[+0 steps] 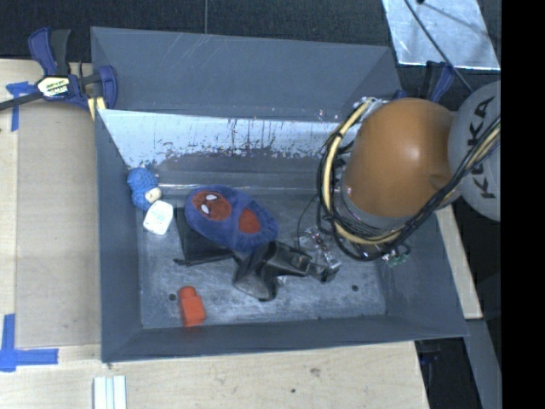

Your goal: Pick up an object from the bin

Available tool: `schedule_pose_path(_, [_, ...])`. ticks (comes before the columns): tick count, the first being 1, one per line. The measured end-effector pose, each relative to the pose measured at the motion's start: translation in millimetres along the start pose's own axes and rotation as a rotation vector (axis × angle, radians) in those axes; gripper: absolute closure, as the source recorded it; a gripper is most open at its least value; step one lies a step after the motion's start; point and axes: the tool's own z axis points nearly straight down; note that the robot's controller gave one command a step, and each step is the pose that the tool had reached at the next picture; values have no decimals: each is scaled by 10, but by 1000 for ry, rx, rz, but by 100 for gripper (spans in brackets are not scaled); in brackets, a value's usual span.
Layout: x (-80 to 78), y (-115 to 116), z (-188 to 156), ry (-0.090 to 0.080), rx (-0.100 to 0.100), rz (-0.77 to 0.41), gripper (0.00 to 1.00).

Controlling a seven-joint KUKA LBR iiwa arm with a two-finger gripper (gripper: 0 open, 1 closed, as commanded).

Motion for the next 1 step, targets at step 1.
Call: schedule_pose_path(1, [-74, -138, -535, -7, 4, -166, 100])
